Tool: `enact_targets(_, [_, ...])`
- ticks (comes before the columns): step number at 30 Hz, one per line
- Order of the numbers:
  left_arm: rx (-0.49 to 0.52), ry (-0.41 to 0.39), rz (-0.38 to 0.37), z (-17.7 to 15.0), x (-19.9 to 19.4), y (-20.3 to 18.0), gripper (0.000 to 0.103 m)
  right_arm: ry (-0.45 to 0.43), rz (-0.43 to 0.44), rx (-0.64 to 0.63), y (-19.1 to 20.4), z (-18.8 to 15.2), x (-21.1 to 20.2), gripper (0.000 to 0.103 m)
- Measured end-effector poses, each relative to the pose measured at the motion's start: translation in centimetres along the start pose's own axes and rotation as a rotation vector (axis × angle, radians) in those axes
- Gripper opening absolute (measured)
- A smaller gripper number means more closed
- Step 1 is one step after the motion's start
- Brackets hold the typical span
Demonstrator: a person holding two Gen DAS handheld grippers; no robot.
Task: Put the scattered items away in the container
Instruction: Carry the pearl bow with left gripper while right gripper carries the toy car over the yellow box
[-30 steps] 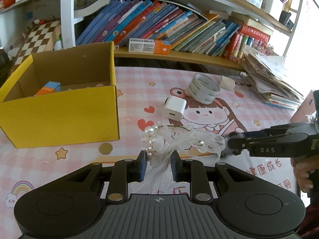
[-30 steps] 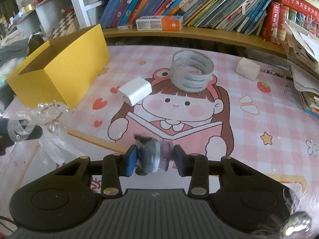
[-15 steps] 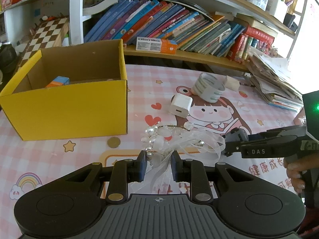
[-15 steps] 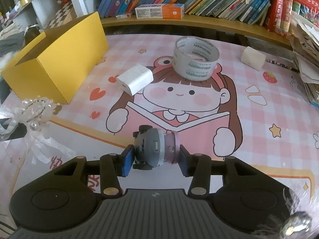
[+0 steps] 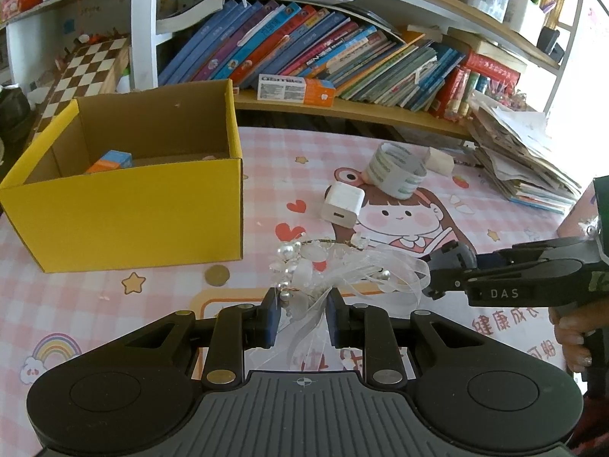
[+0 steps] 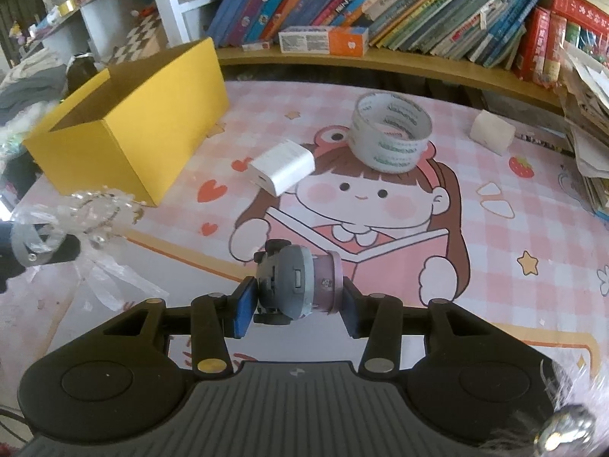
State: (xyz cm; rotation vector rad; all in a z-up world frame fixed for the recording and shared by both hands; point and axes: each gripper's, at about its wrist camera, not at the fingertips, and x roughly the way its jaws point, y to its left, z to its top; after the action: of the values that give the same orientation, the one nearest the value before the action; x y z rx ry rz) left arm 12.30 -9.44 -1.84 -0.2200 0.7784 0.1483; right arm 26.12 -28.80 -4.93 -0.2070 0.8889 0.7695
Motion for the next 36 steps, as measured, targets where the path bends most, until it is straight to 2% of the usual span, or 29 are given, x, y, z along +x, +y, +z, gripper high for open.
enact_targets(14, [0.033,-0.012,-0.086,-0.1,-0.5,1.9,0.023,-0.014,-0.049,0.017,2.7,-0.2,-1.0,0.043])
enact_targets(22, [0.070,-0.008,-0.146,-0.3,-1.8,4.8,0.023,-0.020,-0.083,0.034,6.6,-0.2,-1.5,0.043])
enact_targets(36, [0.098,0.012,-0.180,-1.2,-3.6,11.3,0.023,-0.004,-0.105,0.063,13.8,-0.6,-0.6,0.043])
